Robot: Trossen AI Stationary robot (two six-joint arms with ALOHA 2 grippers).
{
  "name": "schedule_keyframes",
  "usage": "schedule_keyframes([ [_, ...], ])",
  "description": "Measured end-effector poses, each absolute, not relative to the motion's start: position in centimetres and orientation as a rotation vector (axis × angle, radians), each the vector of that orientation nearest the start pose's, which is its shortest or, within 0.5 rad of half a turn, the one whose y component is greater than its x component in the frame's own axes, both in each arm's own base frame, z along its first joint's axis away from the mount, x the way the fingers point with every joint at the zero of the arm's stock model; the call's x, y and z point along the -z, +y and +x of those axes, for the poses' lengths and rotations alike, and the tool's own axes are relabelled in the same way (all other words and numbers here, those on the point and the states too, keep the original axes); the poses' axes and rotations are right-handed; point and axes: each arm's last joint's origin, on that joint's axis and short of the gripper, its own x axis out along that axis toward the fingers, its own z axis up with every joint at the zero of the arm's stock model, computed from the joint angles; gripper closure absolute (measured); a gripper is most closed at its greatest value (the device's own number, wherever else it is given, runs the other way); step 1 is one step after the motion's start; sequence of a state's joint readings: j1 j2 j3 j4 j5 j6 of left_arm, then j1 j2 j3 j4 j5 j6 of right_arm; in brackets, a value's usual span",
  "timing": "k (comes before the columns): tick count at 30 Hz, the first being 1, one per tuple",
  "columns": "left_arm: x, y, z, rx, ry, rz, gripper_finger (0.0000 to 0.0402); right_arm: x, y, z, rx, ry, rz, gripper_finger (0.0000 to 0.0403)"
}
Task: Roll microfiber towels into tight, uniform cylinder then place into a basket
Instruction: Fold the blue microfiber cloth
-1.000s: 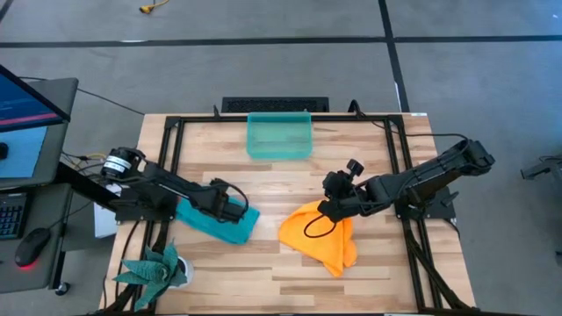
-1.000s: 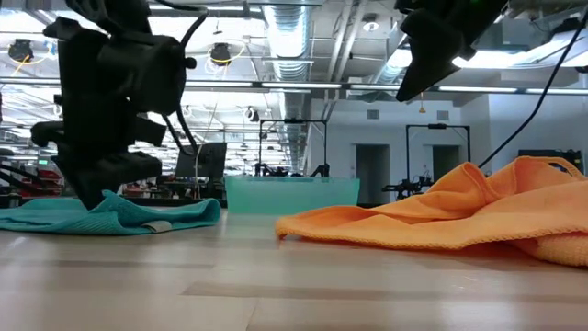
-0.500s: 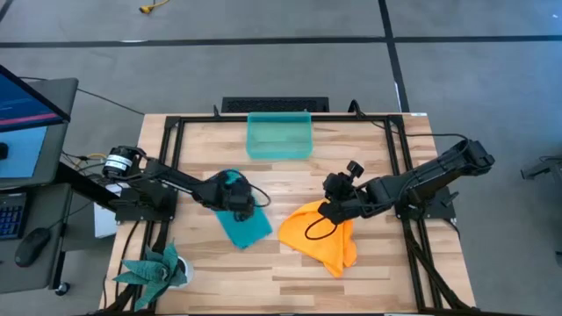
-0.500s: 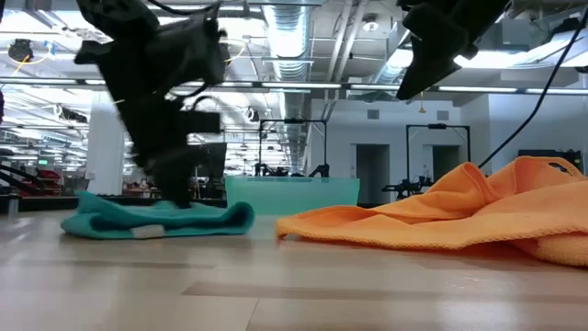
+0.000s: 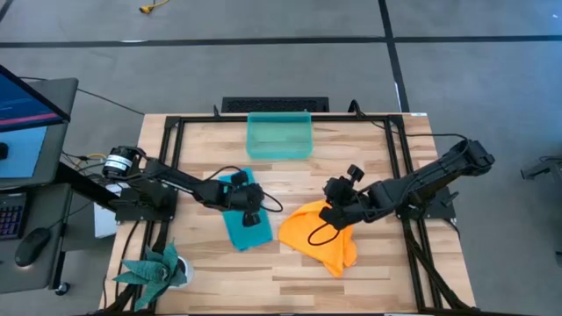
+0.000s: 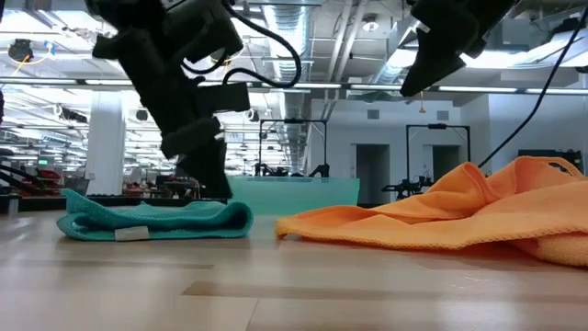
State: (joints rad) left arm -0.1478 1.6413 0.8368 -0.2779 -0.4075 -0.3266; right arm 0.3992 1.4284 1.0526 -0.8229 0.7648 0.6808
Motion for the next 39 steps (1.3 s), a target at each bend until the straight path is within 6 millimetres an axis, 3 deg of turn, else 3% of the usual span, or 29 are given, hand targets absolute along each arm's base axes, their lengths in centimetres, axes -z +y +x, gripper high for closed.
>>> schedule_keyframes([
  [8, -17.2, -5.6, 29.0, -0.535, 1.058, 0.077, 0.0300, -22.0, 8.9, 25.0, 0.388, 0.982, 0.144, 0.0269],
  [14, -18.3, -7.7, 29.3, -0.495, 1.003, 0.108, 0.0300, -20.5, 9.3, 25.1, 0.221, 1.021, 0.278, 0.0269],
  [20, -18.6, -8.4, 29.5, -0.473, 0.962, 0.091, 0.0300, -18.2, 8.5, 25.1, 0.047, 1.045, 0.405, 0.0269],
  [32, -18.6, -8.4, 29.5, -0.501, 0.948, 0.032, 0.0300, -15.5, 5.4, 24.0, 0.163, 1.143, 0.560, 0.0269],
  [39, -18.6, -8.4, 29.5, -0.511, 0.943, 0.010, 0.0300, -13.9, 3.3, 22.8, 0.318, 1.201, 0.665, 0.0269],
])
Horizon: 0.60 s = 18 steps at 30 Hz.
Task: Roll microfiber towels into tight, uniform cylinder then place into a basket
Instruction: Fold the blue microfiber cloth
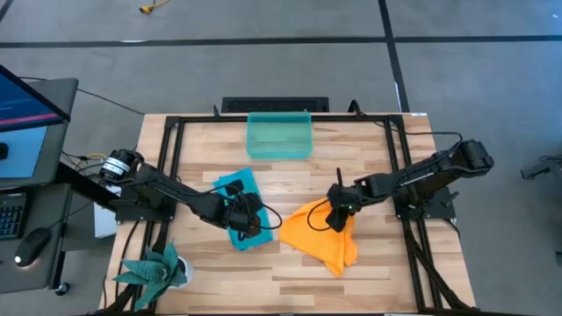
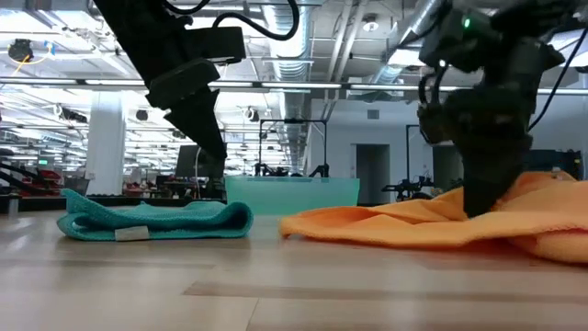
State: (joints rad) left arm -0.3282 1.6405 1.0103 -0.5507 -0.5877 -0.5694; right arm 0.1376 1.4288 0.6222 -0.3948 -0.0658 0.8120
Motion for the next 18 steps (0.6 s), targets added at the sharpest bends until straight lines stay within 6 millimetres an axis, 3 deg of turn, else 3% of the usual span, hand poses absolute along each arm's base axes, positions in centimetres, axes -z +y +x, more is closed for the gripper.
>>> schedule_keyframes([
  [5, -18.6, -8.4, 29.5, -0.510, 0.943, 0.009, 0.0300, -13.3, 1.3, 21.6, 0.494, 1.280, 0.702, 0.0269],
  [11, -18.6, -8.4, 29.5, -0.508, 0.944, 0.008, 0.0300, -13.1, -1.8, 20.6, 0.780, 1.252, 0.620, 0.0269],
  [15, -18.6, -8.4, 29.5, -0.502, 0.949, 0.003, 0.0300, -13.5, -4.2, 19.7, 1.058, 1.203, 0.463, 0.0269],
  [18, -18.6, -8.4, 29.5, -0.487, 0.959, -0.007, 0.0300, -14.1, -4.5, 19.3, 1.196, 1.163, 0.325, 0.0269],
])
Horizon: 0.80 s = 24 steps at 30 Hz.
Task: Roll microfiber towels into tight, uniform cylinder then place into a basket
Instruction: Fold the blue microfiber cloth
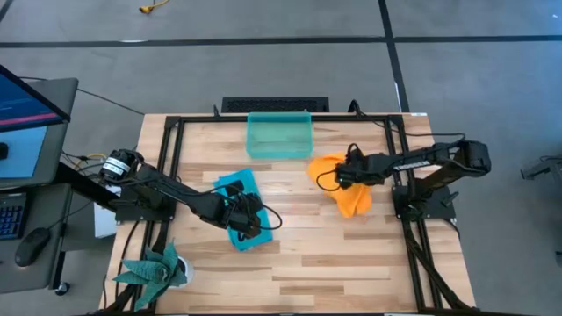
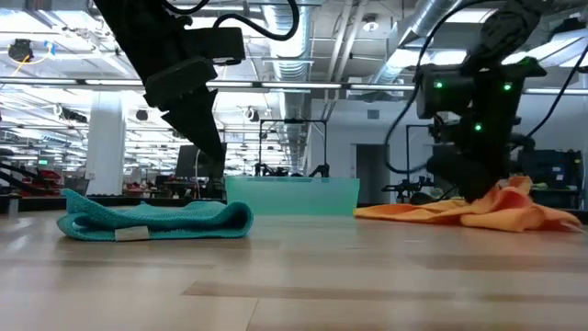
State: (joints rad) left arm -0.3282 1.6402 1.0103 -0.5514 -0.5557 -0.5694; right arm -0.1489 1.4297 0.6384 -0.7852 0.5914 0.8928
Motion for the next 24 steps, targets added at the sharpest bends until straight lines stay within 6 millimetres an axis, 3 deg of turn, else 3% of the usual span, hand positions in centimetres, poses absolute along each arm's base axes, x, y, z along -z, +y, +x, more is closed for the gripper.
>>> schedule_keyframes([
  [8, -18.5, -8.4, 29.4, -0.493, 0.966, -0.011, 0.0300, -16.1, -2.3, 21.1, 1.125, 1.057, 0.118, 0.0269],
  [12, -18.4, -8.3, 29.1, -0.526, 0.989, -0.035, 0.0300, -17.2, -0.1, 23.1, 0.894, 1.037, 0.065, 0.0269],
  [19, -17.9, -8.3, 28.4, -0.580, 1.068, -0.180, 0.0300, -18.8, 3.8, 26.6, 0.385, 0.841, 0.015, 0.0269],
  [24, -16.2, -8.6, 29.4, -0.526, 1.095, -0.162, 0.0300, -19.2, 4.8, 27.1, 0.287, 0.787, -0.001, 0.0269],
])
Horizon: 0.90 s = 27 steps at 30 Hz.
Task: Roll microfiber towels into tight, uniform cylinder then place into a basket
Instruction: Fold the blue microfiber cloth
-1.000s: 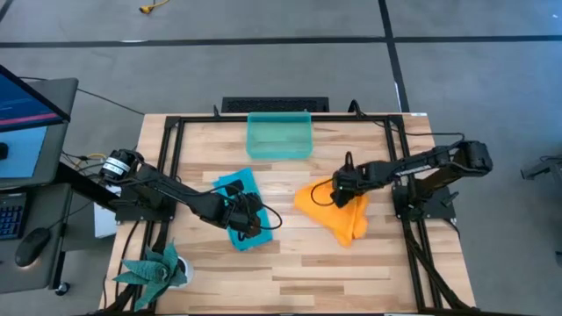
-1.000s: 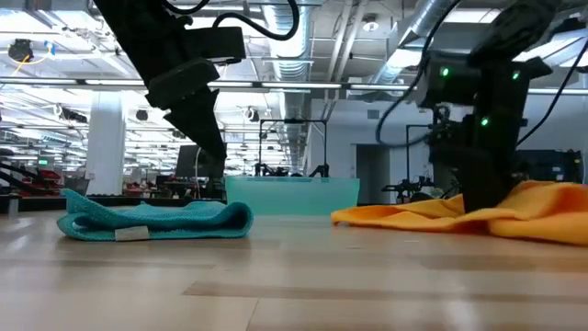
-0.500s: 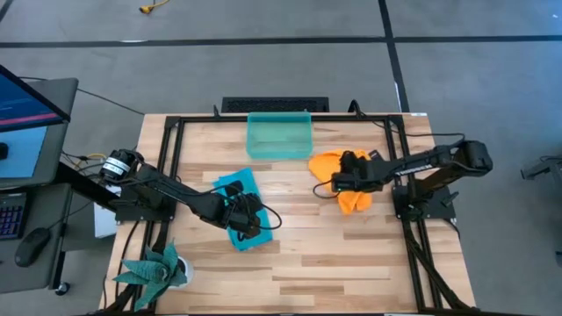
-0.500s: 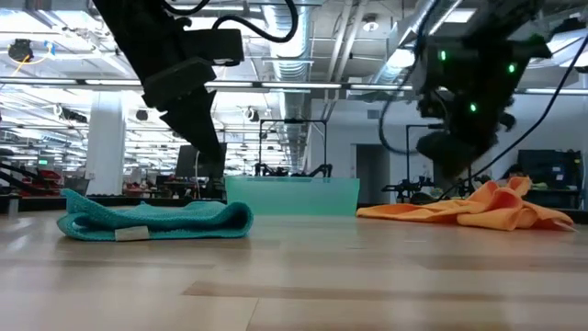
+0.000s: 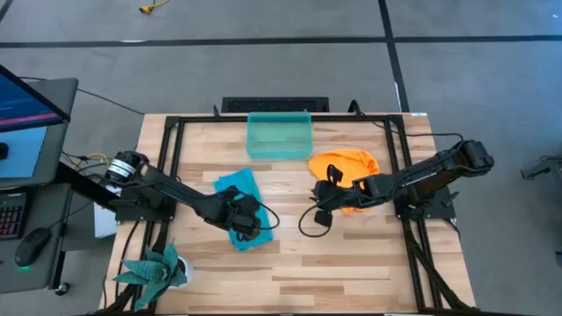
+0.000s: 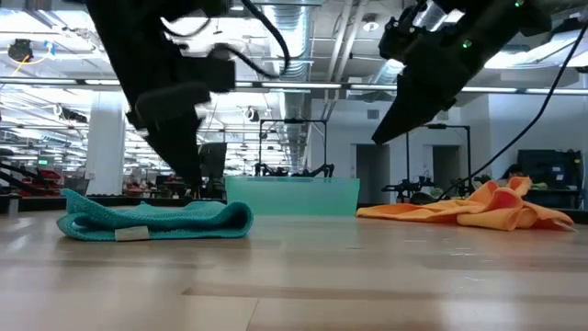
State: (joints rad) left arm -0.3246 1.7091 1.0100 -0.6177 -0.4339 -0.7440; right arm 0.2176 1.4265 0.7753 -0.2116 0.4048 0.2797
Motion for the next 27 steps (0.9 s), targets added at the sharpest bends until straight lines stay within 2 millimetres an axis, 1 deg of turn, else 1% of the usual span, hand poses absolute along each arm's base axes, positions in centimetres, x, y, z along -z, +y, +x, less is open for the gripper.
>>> schedule_keyframes([
  [3, -14.8, -8.7, 30.4, -0.445, 1.129, -0.122, 0.0300, -19.2, 4.7, 27.0, 0.294, 0.799, -0.003, 0.0269],
  [6, -13.4, -8.4, 31.2, -0.407, 1.151, -0.131, 0.0300, -19.1, 4.2, 27.0, 0.309, 0.806, 0.001, 0.0269],
  [10, -12.4, -7.9, 32.2, -0.362, 1.150, -0.170, 0.0300, -19.1, 3.6, 27.1, 0.332, 0.806, 0.016, 0.0269],
  [12, -12.3, -7.9, 32.6, -0.330, 1.124, -0.160, 0.0300, -19.1, 3.5, 27.1, 0.338, 0.811, 0.017, 0.0269],
  [16, -12.6, -8.2, 33.7, -0.202, 1.031, -0.066, 0.0300, -19.0, 3.4, 27.0, 0.353, 0.820, 0.036, 0.0269],
  [20, -12.8, -9.4, 34.3, -0.033, 0.963, 0.044, 0.0300, -19.0, 3.3, 27.0, 0.359, 0.822, 0.036, 0.0269],
  [22, -12.6, -10.1, 34.3, 0.019, 0.959, 0.083, 0.0300, -19.0, 3.3, 27.0, 0.361, 0.821, 0.035, 0.0269],
  [24, -12.6, -10.5, 34.1, 0.025, 0.957, 0.133, 0.0300, -19.0, 3.3, 27.0, 0.363, 0.821, 0.034, 0.0269],
  [27, -12.9, -10.9, 34.1, -0.036, 0.952, 0.220, 0.0300, -19.0, 3.3, 27.0, 0.363, 0.822, 0.034, 0.0269],
])
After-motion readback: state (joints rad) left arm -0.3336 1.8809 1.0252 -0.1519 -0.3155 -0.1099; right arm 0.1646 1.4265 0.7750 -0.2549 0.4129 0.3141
